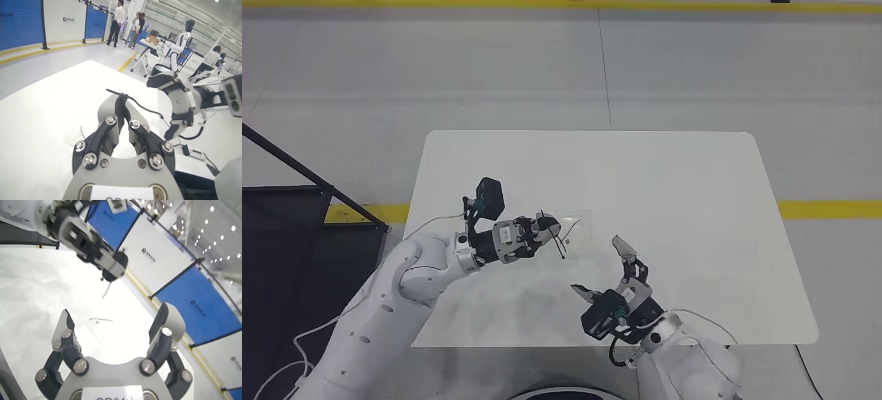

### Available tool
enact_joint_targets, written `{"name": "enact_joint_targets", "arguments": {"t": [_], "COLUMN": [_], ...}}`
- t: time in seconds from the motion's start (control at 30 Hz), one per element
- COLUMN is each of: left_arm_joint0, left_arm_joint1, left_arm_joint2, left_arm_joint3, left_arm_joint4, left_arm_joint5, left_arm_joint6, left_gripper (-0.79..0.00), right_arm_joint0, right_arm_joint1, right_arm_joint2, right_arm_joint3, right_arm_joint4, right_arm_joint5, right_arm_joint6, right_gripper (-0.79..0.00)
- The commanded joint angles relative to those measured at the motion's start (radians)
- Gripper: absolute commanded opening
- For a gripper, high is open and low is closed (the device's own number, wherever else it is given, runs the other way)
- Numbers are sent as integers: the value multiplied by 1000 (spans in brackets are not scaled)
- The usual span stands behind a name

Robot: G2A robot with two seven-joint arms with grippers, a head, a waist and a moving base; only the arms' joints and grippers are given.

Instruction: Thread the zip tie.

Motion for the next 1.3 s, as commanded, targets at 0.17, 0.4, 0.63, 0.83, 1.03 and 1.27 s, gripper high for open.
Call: {"name": "enact_joint_targets", "arguments": {"t": [0.17, 0.4, 0.63, 0.83, 1.03, 1.27], "left_arm_joint0": [-3, 9, 24, 26, 23, 22], "left_arm_joint1": [0, -1, -5, -11, -15, -18], "left_arm_joint2": [1, 4, -6, 1, 3, 0], "left_arm_joint3": [4, -12, -19, -20, -17, -16], "left_arm_joint4": [-15, -4, 12, 27, 32, 32], "left_arm_joint5": [-5, 15, 50, 72, 78, 77], "left_arm_joint6": [-9, -7, 19, 38, 39, 33], "left_gripper": [-785, -785, -785, -785, -785, -785], "right_arm_joint0": [0, 65, 118, 116, 131, 170], "right_arm_joint1": [0, -9, -24, -35, -52, -70], "right_arm_joint2": [-8, -80, -138, -187, -254, -310], "right_arm_joint3": [-1, 64, 124, 139, 166, 202], "right_arm_joint4": [-35, -38, 44, 16, -29, -41], "right_arm_joint5": [35, 13, 64, 184, 309, 363], "right_arm_joint6": [-2, 50, 63, 61, 78, 102], "right_gripper": [0, 0, -43, -323, -391, -400]}}
